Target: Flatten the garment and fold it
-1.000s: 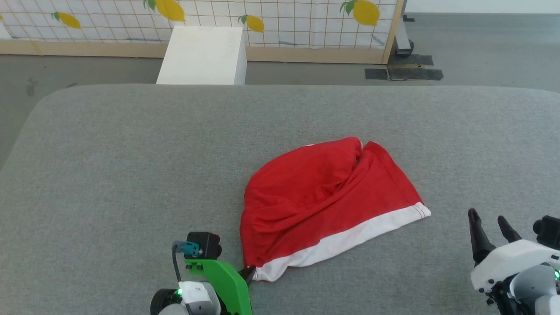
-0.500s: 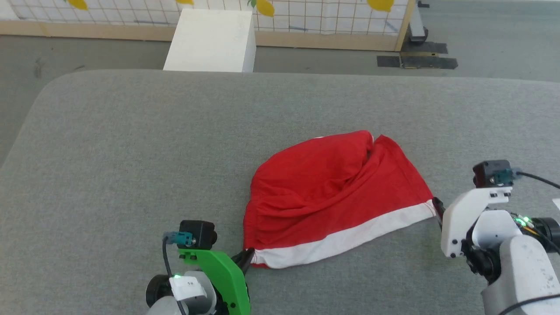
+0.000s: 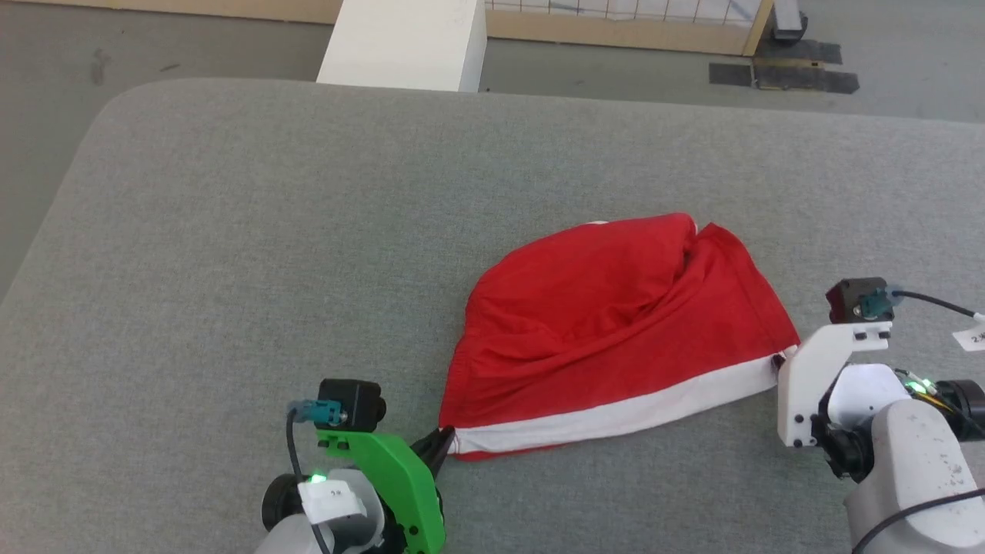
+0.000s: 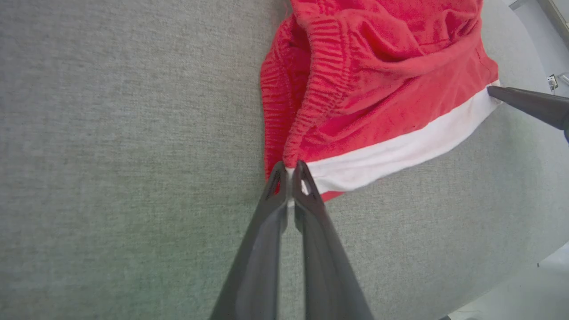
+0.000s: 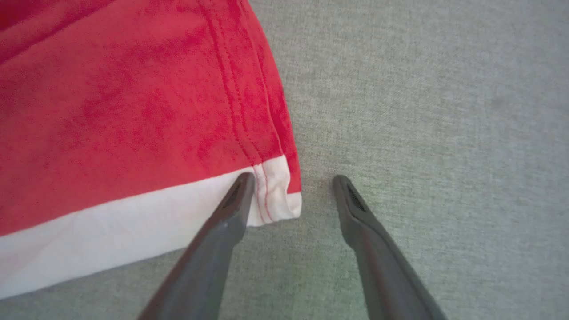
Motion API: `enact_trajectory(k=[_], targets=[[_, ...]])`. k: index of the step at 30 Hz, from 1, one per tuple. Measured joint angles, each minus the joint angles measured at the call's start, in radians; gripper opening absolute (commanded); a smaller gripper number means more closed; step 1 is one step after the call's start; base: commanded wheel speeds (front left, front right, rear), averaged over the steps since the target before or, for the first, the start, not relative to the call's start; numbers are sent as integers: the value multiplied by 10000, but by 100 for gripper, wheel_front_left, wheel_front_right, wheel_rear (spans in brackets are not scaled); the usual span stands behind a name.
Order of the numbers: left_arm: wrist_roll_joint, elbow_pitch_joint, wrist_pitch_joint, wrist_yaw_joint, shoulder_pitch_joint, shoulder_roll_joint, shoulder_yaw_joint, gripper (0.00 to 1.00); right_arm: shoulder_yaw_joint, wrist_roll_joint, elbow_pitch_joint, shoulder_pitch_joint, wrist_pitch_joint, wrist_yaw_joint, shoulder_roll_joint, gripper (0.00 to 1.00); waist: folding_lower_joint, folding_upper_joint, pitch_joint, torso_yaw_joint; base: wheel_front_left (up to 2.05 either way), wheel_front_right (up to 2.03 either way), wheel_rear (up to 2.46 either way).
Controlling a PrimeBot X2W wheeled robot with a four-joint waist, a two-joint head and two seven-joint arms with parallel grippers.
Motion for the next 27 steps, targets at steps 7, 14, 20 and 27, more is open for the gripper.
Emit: enact_trajectory(k=[7, 14, 20, 27], targets=[[-226, -84, -305, -75, -1, -79, 211, 0, 267, 842, -38, -82, -207, 0, 31, 0, 0, 0, -176, -68, 0, 0, 0], [-1183, -886, -721, -284, -930, -201, 1333, 0, 376, 4138, -1453, -957, -268, 0, 25, 0, 0, 0, -804, -224, 0, 0, 0], [-1313, -1317, -278, -328, -3029, 671, 2336, 0, 387, 5145, -3041, -1941, 556, 0, 44, 0, 0, 0, -1472, -435, 0, 0, 0], [-1304, -1356, 420, -100, -5005, 1442, 2930, 0, -313, 5923, -3983, -2754, 1776, 2, 58, 0, 0, 0, -2057, -905, 0, 0, 0]])
